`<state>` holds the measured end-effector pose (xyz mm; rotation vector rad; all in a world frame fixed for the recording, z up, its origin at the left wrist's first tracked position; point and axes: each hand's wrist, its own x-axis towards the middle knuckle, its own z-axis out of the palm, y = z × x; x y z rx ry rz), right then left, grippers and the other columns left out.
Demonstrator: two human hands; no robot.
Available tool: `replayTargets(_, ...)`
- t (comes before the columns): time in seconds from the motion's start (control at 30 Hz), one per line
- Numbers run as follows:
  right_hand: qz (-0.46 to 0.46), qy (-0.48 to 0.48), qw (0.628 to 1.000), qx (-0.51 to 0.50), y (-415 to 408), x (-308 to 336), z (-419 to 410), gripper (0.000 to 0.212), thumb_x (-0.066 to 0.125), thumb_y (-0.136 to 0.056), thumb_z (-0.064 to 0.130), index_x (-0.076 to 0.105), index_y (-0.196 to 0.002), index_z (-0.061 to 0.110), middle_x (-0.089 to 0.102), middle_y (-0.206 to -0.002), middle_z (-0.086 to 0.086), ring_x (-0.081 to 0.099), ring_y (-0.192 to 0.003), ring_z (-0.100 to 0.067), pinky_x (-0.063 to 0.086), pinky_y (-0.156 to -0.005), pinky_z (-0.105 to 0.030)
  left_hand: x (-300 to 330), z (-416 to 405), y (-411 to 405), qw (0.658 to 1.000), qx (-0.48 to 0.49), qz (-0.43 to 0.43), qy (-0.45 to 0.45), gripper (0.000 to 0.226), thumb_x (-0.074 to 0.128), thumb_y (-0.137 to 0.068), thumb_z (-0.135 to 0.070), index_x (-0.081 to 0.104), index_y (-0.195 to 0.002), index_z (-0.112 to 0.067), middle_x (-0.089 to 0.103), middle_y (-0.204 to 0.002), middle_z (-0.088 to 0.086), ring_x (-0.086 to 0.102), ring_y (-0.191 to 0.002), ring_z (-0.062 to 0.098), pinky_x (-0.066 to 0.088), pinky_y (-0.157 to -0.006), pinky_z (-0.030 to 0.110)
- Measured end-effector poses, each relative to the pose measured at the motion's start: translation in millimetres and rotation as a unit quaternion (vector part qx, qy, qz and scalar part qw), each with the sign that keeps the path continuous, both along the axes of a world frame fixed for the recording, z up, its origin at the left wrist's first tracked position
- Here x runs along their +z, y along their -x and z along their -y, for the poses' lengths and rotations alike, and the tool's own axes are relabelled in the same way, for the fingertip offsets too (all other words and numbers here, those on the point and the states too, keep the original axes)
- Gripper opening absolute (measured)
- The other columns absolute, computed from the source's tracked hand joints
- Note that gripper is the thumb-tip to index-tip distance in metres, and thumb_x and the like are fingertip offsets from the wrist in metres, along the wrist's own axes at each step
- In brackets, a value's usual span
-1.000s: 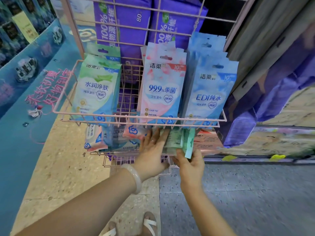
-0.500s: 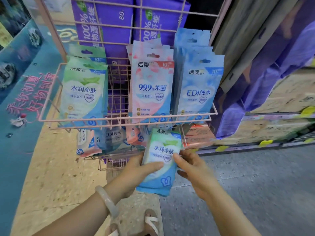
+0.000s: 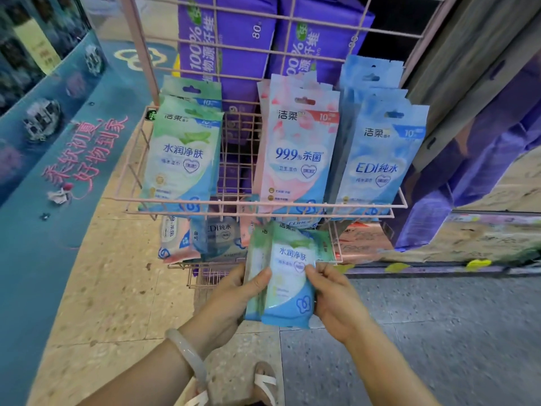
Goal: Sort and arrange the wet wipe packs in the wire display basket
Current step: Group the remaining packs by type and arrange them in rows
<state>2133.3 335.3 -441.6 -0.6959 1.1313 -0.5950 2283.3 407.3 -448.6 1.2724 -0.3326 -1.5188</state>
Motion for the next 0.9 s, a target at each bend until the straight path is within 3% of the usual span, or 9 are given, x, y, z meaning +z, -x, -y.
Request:
replayTargets(0.13, 0.04, -0.013, 0.999, -0.023, -2.7, -3.5, 6.5, 0.015, 0.046, -0.093, 0.008, 0.049, -0.078, 0.011, 0.073, -0.07, -0.002, 0.069, -0.06, -0.014, 0.056, -0.056, -0.031, 2.0, 2.8, -7.2, 0.999, 0.022, -0.042, -0.018, 0.031, 0.057, -0.084, -0.011, 0.058, -0.115, -0.008, 0.07, -0.106, 0.015, 0.069, -0.082, 0.025, 0.059, -0.069, 0.036)
replayTargets(0.27, 0.034, 0.02, 0.996, -0.076, 12.4, -1.4, 23.8, 0.008, 0.044, -0.094, 0.008, 0.049, -0.1, 0.007, 0.068, -0.09, -0.009, 0.066, -0.075, -0.021, 0.058, -0.063, -0.035, 2.2, 4.8, -19.8, 0.996, 0.055, -0.064, -0.024, 0.026, 0.049, -0.091, -0.008, 0.056, -0.116, -0.01, 0.067, -0.109, 0.015, 0.065, -0.09, 0.029, 0.056, -0.074, 0.04)
replayTargets(0.33, 0.003, 0.038, 0.997, -0.064, 19.0, -2.0, 27.9, 0.003, 0.046, -0.094, 0.009, 0.048, -0.094, 0.008, 0.068, -0.088, -0.007, 0.066, -0.073, -0.02, 0.057, -0.064, -0.036, 1.1, 6.4, -23.5, 0.996, 0.058, -0.063, -0.018, 0.02, 0.05, -0.091, -0.008, 0.058, -0.109, -0.013, 0.072, -0.1, 0.009, 0.068, -0.085, 0.026, 0.059, -0.069, 0.038)
replayTargets(0.47, -0.021, 0.038, 0.999, -0.032, 7.6, -4.6, 21.5, 0.019, 0.046, -0.094, 0.009, 0.045, -0.075, 0.013, 0.067, -0.081, -0.005, 0.064, -0.067, -0.017, 0.055, -0.059, -0.032, -2.1, 10.9, -21.5, 0.997, 0.05, -0.064, -0.006, 0.018, 0.051, -0.091, -0.012, 0.059, -0.107, -0.015, 0.076, -0.09, 0.003, 0.072, -0.078, 0.02, 0.06, -0.063, 0.034)
replayTargets(0.6, -0.074, 0.08, 0.994, 0.001, -20.8, -6.4, 9.0, 0.022, 0.049, -0.093, 0.011, 0.043, -0.073, 0.015, 0.054, -0.072, -0.005, 0.05, -0.062, -0.017, 0.041, -0.054, -0.027, -5.4, 10.5, -15.0, 0.999, 0.017, -0.037, 0.018, 0.051, 0.064, -0.072, -0.031, 0.056, -0.12, -0.017, 0.071, -0.112, 0.006, 0.066, -0.104, 0.025, 0.053, -0.088, 0.043)
replayTargets(0.73, -0.11, 0.115, 0.986, 0.048, -35.2, -9.1, -0.6, 0.021, 0.052, -0.092, 0.011, 0.043, -0.073, 0.016, 0.043, -0.067, -0.003, 0.042, -0.064, -0.018, 0.033, -0.055, -0.026, -13.8, 7.3, -15.7, 0.998, 0.001, 0.054, 0.01, 0.075, 0.077, -0.051, -0.013, 0.052, -0.122, -0.012, 0.071, -0.11, 0.011, 0.068, -0.099, 0.028, 0.055, -0.083, 0.041)
replayTargets(0.8, -0.091, 0.087, 0.989, 0.074, -32.0, -9.2, -1.0, 0.02, 0.051, -0.092, 0.011, 0.044, -0.074, 0.015, 0.046, -0.071, -0.005, 0.046, -0.069, -0.02, 0.039, -0.057, -0.027, -17.4, 5.0, -16.7, 0.998, 0.001, 0.062, -0.002, 0.078, 0.082, -0.048, -0.007, 0.053, -0.121, -0.011, 0.071, -0.109, 0.011, 0.068, -0.098, 0.03, 0.054, -0.083, 0.043)
replayTargets(0.9, -0.057, 0.068, 0.988, 0.13, -21.4, -4.5, 9.7, 0.018, 0.049, -0.093, 0.011, 0.05, -0.075, 0.013, 0.06, -0.076, -0.006, 0.061, -0.066, -0.012, 0.053, -0.054, -0.023, -22.3, -0.4, -15.3, 0.997, 0.016, 0.065, -0.028, 0.07, 0.084, -0.051, -0.008, 0.056, -0.115, -0.014, 0.074, -0.1, 0.008, 0.071, -0.088, 0.029, 0.056, -0.067, 0.036)
